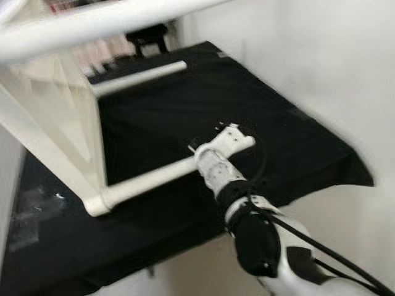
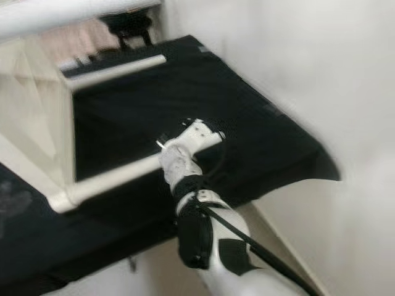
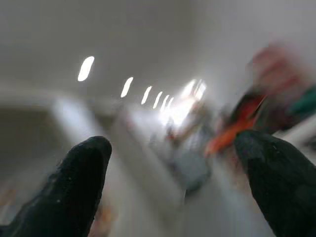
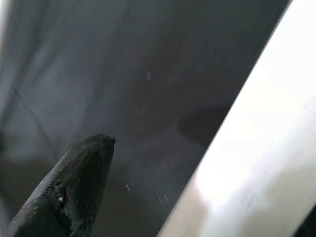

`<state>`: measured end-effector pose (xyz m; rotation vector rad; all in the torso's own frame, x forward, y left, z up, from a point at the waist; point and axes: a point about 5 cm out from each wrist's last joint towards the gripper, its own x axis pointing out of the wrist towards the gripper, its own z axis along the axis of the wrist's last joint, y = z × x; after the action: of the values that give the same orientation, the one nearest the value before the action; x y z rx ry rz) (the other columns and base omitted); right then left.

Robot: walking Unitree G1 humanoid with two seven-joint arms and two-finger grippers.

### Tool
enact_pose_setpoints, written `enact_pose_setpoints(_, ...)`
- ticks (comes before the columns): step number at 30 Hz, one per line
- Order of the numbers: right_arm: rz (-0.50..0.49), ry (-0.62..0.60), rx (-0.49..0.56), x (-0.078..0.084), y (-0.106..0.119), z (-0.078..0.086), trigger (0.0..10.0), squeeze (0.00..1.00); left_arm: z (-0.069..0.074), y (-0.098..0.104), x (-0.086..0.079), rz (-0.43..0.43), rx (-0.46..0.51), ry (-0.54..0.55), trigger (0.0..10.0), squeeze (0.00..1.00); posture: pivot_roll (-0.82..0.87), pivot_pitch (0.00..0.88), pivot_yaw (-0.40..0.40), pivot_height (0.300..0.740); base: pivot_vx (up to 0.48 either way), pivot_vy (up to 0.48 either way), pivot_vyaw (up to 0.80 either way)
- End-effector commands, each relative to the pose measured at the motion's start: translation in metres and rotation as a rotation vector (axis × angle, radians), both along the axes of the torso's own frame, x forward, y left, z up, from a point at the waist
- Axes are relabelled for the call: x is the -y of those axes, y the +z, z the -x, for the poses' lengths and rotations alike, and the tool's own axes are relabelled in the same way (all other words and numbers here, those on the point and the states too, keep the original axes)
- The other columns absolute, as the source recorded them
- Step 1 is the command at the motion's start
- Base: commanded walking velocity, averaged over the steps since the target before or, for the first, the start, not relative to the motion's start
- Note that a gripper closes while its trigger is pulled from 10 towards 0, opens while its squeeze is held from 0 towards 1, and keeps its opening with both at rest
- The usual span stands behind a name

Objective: Building children table

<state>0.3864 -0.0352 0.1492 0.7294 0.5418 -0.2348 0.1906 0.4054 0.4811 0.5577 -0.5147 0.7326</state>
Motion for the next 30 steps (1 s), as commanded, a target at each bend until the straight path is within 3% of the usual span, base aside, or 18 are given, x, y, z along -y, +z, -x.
enact_pose_setpoints(1, -0.005, -0.003, -0.228, 0.000, -0.055, 0.027, 10.0, 1.00, 0.030, -0.016, -0.029, 0.120, 0.072, 0.147, 10.0, 0.00, 0.11, 0.161, 0.106, 0.740, 0.000, 0.000, 0.00)
enact_pose_setpoints(2, -0.005, -0.004, -0.227, 0.001, -0.055, 0.027, 10.0, 1.00, 0.031, -0.040, -0.042, 0.201, 0.051, 0.170, 10.0, 0.00, 0.11, 0.161, 0.106, 0.740, 0.000, 0.000, 0.00)
enact_pose_setpoints(3, -0.005, -0.004, -0.227, 0.001, -0.055, 0.027, 10.0, 1.00, 0.031, -0.040, -0.042, 0.201, 0.051, 0.170, 10.0, 0.00, 0.11, 0.161, 0.106, 0.740, 0.000, 0.000, 0.00)
enact_pose_setpoints(5, -0.003, -0.008, -0.227, 0.002, -0.055, 0.026, 10.0, 1.00, 0.031, -0.093, -0.061, 0.386, 0.053, 0.177, 10.0, 0.00, 0.11, 0.161, 0.104, 0.740, 0.000, 0.000, 0.00)
enact_pose_setpoints(7, 0.000, -0.009, -0.224, 0.004, -0.055, 0.026, 10.0, 1.00, 0.005, -0.140, -0.051, 0.516, 0.057, -0.061, 10.0, 0.00, 0.10, 0.159, 0.099, 0.740, 0.000, 0.000, 0.00)
enact_pose_setpoints(8, 0.000, -0.009, -0.224, 0.004, -0.055, 0.026, 10.0, 1.00, 0.005, -0.140, -0.051, 0.516, 0.057, -0.061, 10.0, 0.00, 0.10, 0.159, 0.099, 0.740, 0.000, 0.000, 0.00)
enact_pose_setpoints(10, -0.001, -0.010, -0.221, 0.004, -0.054, 0.025, 10.0, 1.00, -0.008, -0.157, -0.042, 0.565, 0.042, -0.189, 10.0, 0.00, 0.10, 0.156, 0.100, 0.740, 0.000, 0.000, 0.00)
enact_pose_setpoints(11, -0.032, 0.001, -0.186, 0.002, -0.049, 0.022, 10.0, 1.00, -0.035, -0.189, -0.013, 0.649, -0.002, -0.472, 10.0, 0.00, 0.09, 0.149, 0.097, 0.740, 0.000, 0.000, 0.00)
enact_pose_setpoints(12, -0.032, 0.001, -0.186, 0.002, -0.049, 0.022, 10.0, 1.00, -0.035, -0.189, -0.013, 0.649, -0.002, -0.472, 10.0, 0.00, 0.09, 0.149, 0.097, 0.740, 0.000, 0.000, 0.00)
enact_pose_setpoints(16, -0.073, 0.009, -0.131, 0.002, -0.038, 0.015, 10.0, 1.00, -0.057, -0.203, 0.020, 0.701, -0.039, -0.731, 10.0, 0.00, 0.07, 0.144, 0.090, 0.740, 0.000, 0.000, 0.00)
enact_pose_setpoints(17, -0.073, 0.009, -0.131, 0.002, -0.038, 0.015, 10.0, 1.00, -0.057, -0.203, 0.020, 0.701, -0.039, -0.731, 10.0, 0.00, 0.07, 0.144, 0.090, 0.740, 0.000, 0.000, 0.00)
enact_pose_setpoints(20, -0.123, 0.016, -0.072, 0.004, -0.025, 0.008, 10.0, 1.00, -0.071, -0.195, 0.051, 0.705, -0.065, -1.014, 10.0, 0.00, 0.05, 0.143, 0.079, 0.740, 0.000, 0.000, 0.00)
enact_pose_setpoints(22, -0.141, 0.029, -0.049, 0.004, -0.020, 0.005, 10.0, 1.00, -0.074, -0.192, 0.060, 0.685, -0.090, -1.078, 10.0, 0.00, 0.05, 0.143, 0.079, 0.740, 0.000, 0.000, 0.00)
enact_pose_setpoints(23, -0.165, 0.049, -0.021, 0.002, -0.015, 0.003, 10.0, 0.28, -0.075, -0.190, 0.064, 0.679, -0.094, -1.098, 10.0, 0.00, 0.04, 0.141, 0.075, 0.740, 0.000, 0.000, 0.00)
enact_pose_setpoints(24, -0.165, 0.049, -0.021, 0.002, -0.015, 0.003, 10.0, 0.28, -0.075, -0.190, 0.064, 0.679, -0.094, -1.098, 10.0, 0.00, 0.04, 0.141, 0.075, 0.740, 0.000, 0.000, 0.00)
enact_pose_setpoints(25, -0.181, 0.062, -0.003, 0.001, -0.012, 0.002, 10.0, 0.09, -0.076, -0.189, 0.067, 0.678, -0.092, -1.108, 10.0, 0.00, 0.04, 0.141, 0.075, 0.740, 0.000, 0.000, 0.00)
enact_pose_setpoints(26, -0.195, 0.096, 0.039, -0.001, -0.005, 0.000, 10.0, 0.00, -0.076, -0.187, 0.068, 0.676, -0.089, -1.118, 10.0, 0.00, 0.03, 0.145, 0.072, 0.740, 0.000, 0.000, 0.00)
enact_pose_setpoints(30, -0.248, 0.165, 0.121, -0.004, 0.010, -0.005, 10.0, 0.00, -0.073, -0.185, 0.072, 0.671, -0.074, -1.139, 10.0, 0.00, 0.02, 0.142, 0.060, 0.740, 0.000, 0.000, 0.00)
